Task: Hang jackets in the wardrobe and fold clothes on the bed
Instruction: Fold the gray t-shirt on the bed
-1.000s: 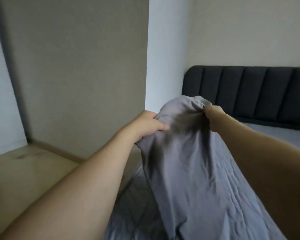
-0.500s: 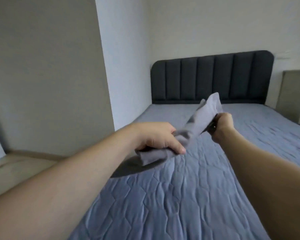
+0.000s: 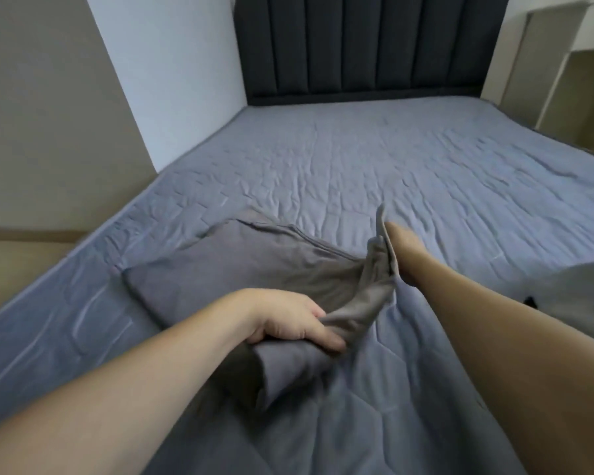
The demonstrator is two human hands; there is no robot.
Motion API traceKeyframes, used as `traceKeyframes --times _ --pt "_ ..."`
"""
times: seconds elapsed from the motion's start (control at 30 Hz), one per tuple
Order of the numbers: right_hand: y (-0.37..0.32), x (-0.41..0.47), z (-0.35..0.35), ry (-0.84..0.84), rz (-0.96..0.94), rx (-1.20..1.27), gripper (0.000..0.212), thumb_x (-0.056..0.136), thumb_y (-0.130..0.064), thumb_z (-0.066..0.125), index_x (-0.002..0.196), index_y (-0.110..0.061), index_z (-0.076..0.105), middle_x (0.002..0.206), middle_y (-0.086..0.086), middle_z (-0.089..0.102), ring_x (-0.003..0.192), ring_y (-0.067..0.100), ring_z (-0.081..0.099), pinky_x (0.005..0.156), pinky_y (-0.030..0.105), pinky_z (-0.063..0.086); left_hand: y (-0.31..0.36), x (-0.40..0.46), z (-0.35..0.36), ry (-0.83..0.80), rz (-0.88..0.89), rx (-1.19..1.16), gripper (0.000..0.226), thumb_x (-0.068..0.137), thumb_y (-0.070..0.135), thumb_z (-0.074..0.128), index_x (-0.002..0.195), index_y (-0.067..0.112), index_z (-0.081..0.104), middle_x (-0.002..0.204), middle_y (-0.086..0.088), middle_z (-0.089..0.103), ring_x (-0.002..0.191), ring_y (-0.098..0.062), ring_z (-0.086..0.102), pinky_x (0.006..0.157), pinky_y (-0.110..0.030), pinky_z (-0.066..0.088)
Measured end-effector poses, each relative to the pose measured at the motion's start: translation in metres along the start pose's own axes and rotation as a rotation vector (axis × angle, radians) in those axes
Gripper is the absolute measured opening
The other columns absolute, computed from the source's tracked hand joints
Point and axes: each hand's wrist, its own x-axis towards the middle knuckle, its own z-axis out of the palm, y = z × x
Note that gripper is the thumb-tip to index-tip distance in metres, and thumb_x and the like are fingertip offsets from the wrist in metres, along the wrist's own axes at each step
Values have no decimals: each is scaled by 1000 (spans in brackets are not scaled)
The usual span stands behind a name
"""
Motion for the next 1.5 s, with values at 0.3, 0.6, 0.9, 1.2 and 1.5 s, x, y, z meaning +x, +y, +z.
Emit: traceKeyframes --times 0.3,0.6,0.9,1.2,1.5 --pt "-57 64 132 34 -426 -384 26 102 -27 40 85 -12 52 89 8 56 83 24 50 68 29 29 -98 -24 -169 598 -2 379 33 82 48 73 80 16 66 82 4 70 80 -13 65 71 -29 45" --pt "-37 140 283 124 -443 -702 24 102 -36 30 92 -21 45 106 15 63 91 32 56 71 34 33 -240 54 -240 1056 -86 275 54 91 61 50 66 13 56 65 -1 58 75 -26 62 60 -31 41" --pt "10 162 304 219 -433 -889 26 102 -33 23 91 -17 40 109 20 63 98 38 60 69 38 33 -263 73 -230 1347 41 192 52 89 57 52 66 11 51 57 2 50 66 -28 54 57 -33 37" --pt "12 166 291 152 -445 -1024 22 100 -33 26 90 -18 39 108 18 63 90 34 57 68 38 30 -261 65 -253 963 -77 -107 48 75 61 71 61 16 62 61 2 66 68 -18 64 58 -26 41" --pt "2 147 253 -10 -301 -1141 73 92 -68 19 133 -12 41 142 21 42 131 39 39 106 47 30 -257 78 -217 1414 -55 422 48 86 60 47 62 18 44 71 -5 65 75 -34 64 57 -32 35"
